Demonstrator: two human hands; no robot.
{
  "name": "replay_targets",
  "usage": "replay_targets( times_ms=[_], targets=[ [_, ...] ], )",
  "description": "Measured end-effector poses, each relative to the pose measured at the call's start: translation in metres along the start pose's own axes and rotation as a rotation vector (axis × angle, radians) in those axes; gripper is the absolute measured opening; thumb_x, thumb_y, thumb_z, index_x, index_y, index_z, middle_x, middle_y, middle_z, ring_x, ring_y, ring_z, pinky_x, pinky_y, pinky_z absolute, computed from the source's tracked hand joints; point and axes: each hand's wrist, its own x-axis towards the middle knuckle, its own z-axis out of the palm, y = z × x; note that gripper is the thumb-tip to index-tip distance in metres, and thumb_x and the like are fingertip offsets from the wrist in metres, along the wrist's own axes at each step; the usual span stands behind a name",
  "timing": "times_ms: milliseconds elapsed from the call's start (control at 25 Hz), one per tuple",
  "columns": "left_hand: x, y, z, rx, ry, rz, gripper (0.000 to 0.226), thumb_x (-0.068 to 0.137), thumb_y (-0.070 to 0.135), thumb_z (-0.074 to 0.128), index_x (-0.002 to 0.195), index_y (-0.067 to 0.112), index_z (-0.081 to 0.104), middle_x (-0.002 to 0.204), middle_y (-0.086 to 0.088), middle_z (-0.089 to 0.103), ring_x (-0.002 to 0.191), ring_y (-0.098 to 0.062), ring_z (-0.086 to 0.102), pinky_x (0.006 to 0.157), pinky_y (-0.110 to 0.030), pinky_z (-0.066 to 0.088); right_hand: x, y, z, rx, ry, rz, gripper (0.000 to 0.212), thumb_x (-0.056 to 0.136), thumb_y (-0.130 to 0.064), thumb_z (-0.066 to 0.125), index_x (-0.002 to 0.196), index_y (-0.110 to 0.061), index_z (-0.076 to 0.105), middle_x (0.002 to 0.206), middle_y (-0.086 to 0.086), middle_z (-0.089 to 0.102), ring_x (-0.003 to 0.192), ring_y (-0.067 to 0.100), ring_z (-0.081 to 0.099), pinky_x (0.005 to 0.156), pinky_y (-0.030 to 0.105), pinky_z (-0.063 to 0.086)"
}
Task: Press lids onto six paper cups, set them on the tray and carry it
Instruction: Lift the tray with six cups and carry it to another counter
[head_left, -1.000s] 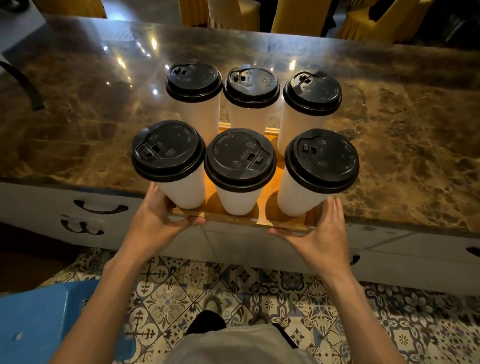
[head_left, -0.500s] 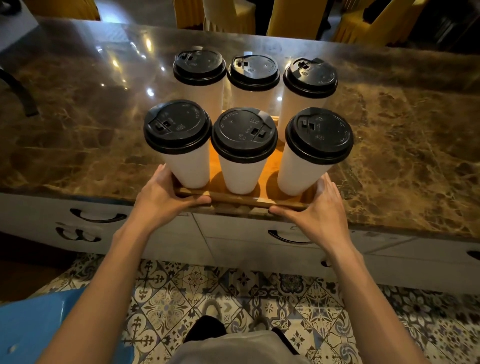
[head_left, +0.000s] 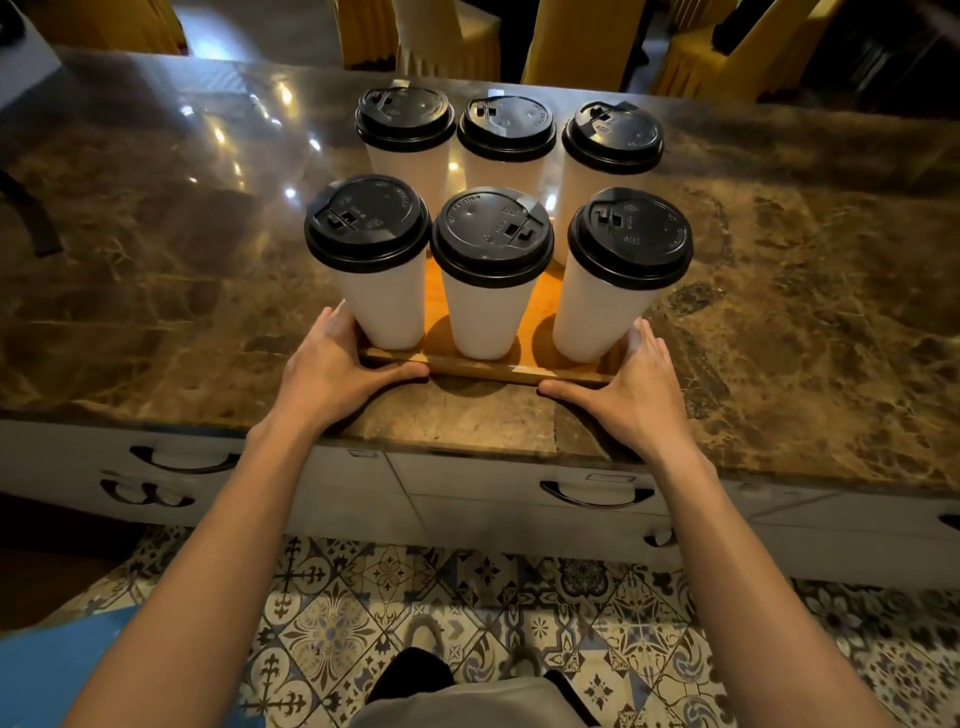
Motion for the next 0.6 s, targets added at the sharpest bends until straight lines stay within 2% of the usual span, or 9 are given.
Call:
replay_targets(
  times_ms=[120, 280, 400, 600],
  targets=[
    [0.010, -0.001, 0.002, 0.007, 0.027, 0.009, 0.090, 0.045, 0.084, 0.064, 0.117, 0.034, 0.047, 0.105, 0.016, 0.050, 0.108, -0.016, 0.053, 0.080, -0.037, 0.049, 0.008, -0.001, 0.000, 0.007, 0.000, 0.010, 0.128, 0.057, -0.067, 0.079, 0.154, -0.006, 0.023, 0.160, 0.010, 0.029, 0.149, 0.026, 0.022, 0.120, 0.046, 0.025],
    [0.017, -0.002, 0.003, 0.034, 0.066, 0.029, 0.084, 0.047, 0.086, 0.062, 0.112, 0.036, 0.047, 0.094, 0.020, 0.048, 0.095, -0.009, 0.051, 0.062, -0.018, 0.037, 0.016, -0.003, 0.001, -0.009, 0.005, 0.033, 0.131, 0.052, -0.077, 0.072, 0.153, -0.008, 0.024, 0.160, 0.008, 0.030, 0.149, 0.025, 0.023, 0.120, 0.046, 0.026],
    [0.019, -0.002, 0.003, 0.056, 0.086, 0.022, 0.083, 0.047, 0.085, 0.063, 0.113, 0.036, 0.047, 0.098, 0.014, 0.051, 0.092, -0.008, 0.051, 0.063, -0.023, 0.037, 0.017, -0.004, 0.002, -0.028, 0.031, 0.038, 0.135, 0.047, -0.085, 0.061, 0.153, -0.009, 0.025, 0.158, 0.007, 0.033, 0.148, 0.024, 0.026, 0.119, 0.047, 0.028],
    [0.018, 0.000, 0.005, 0.076, 0.103, 0.040, 0.084, 0.051, 0.082, 0.063, 0.116, 0.033, 0.046, 0.100, 0.020, 0.046, 0.099, -0.010, 0.050, 0.070, -0.028, 0.040, 0.016, -0.001, 0.002, -0.043, 0.062, 0.038, 0.134, 0.047, -0.086, 0.059, 0.153, -0.011, 0.027, 0.158, 0.006, 0.034, 0.147, 0.023, 0.029, 0.118, 0.046, 0.031]
  ],
)
